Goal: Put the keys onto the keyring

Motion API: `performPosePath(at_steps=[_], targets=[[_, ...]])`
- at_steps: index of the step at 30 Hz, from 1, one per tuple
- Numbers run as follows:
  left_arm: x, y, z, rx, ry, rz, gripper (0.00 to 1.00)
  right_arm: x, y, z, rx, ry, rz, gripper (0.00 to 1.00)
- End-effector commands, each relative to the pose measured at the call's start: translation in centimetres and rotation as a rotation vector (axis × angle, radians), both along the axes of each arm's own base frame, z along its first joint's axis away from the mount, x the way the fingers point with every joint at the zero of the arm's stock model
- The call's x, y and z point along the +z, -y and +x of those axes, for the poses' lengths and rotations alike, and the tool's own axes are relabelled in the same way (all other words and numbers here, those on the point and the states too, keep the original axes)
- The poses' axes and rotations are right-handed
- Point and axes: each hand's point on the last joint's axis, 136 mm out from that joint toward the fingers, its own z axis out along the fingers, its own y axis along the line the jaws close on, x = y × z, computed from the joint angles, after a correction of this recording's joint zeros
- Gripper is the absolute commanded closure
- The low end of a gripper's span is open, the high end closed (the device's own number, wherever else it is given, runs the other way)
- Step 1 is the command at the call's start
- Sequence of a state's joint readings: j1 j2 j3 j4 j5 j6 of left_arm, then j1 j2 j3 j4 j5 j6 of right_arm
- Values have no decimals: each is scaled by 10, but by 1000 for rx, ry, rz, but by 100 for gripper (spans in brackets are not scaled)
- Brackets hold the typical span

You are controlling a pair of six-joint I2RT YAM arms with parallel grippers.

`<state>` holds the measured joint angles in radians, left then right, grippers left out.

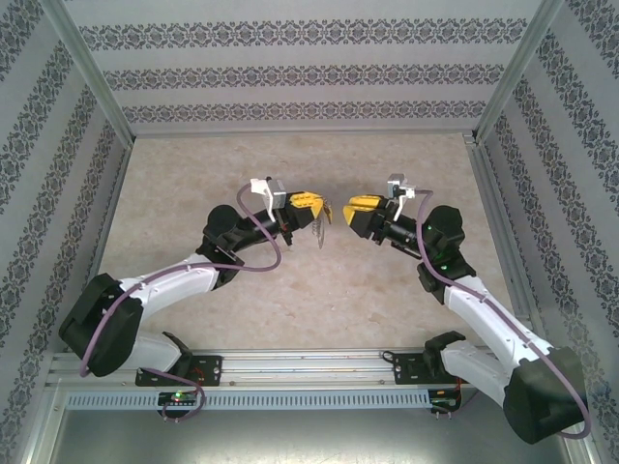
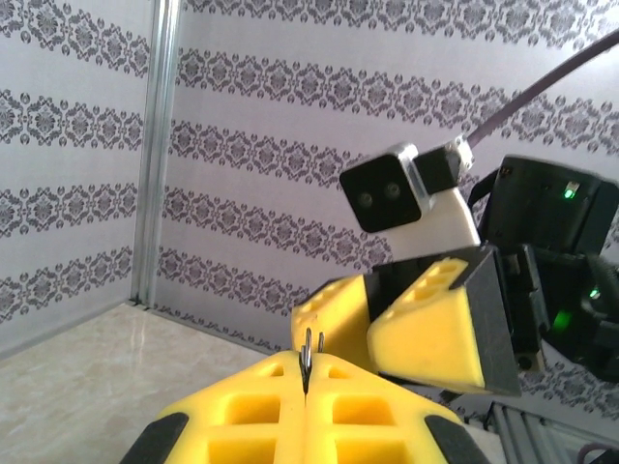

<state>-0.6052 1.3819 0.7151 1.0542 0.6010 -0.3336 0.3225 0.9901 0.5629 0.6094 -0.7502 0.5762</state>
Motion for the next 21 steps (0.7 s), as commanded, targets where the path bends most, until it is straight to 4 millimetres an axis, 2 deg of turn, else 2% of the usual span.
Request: performPosePath(at_steps=[1,5,12,21], targets=[[38,-11,-6,-58,56,-130,100,28,-5,-6,66,74,47,54],[39,-14,-2,-91,30,-161,100,28,-9,-3,85,70,68,53],[39,-11,0,-111,15,-161,100,24,-27,-5,134,67,61,49],[42,-13,1,-137,-12,-181,100,15,-45,3,155,51,49,52]])
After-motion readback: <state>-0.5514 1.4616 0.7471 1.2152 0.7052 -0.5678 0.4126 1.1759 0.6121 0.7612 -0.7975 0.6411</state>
